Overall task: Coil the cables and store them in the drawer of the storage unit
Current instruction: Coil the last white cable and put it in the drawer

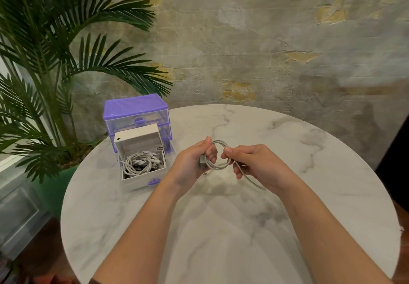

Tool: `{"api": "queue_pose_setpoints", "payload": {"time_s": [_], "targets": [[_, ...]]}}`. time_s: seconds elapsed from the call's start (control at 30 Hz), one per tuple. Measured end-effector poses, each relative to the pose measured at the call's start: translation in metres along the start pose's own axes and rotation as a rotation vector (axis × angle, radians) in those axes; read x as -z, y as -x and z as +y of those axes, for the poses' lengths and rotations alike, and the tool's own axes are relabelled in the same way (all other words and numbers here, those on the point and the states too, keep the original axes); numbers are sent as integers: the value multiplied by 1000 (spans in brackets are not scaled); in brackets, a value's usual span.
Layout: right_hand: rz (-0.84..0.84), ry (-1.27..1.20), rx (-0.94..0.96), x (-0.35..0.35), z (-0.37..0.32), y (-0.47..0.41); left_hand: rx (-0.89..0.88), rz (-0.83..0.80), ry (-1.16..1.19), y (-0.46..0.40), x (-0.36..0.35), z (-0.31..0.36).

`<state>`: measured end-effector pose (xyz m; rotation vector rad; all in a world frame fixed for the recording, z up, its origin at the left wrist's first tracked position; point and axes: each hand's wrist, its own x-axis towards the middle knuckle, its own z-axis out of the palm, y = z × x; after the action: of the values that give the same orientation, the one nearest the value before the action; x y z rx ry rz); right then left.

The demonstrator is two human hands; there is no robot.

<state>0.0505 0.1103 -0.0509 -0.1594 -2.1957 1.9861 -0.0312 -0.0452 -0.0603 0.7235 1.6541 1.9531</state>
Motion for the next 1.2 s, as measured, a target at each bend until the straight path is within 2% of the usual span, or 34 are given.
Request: {"api": "queue_pose_setpoints", "payload": {"time_s": [0.1,0.2,0.4,0.57,0.7,0.77,0.87,0.93,1.07,1.2], "targets": [[104,30,76,-2,1,-2,-40,55,-203,-1,-2,2],[170,65,105,-3,5,-5,7,130,-306,-1,-4,1],[307,176,130,0,10,-11,31,147,-132,-8,3,-1],[448,581,159,0,20,-17,83,232,29,-8,-2,5],[506,805,177,-3,20,-16,85,246,-2,-9,-5,2],[492,734,172,-3,19,-16,55,220,-43,-9,-6,-2],[368,325,103,-1,12,-11,-21,227,-72,-9,-11,-6],[304,182,72,0,7,-7,-83,273,-120,-9,-12,-6],[227,30,43,2,4,-3,-145,374,-211,-11,-11,-5],[151,-37,51,0,1,1,-121,342,-169,-10,-9,-6]]}}
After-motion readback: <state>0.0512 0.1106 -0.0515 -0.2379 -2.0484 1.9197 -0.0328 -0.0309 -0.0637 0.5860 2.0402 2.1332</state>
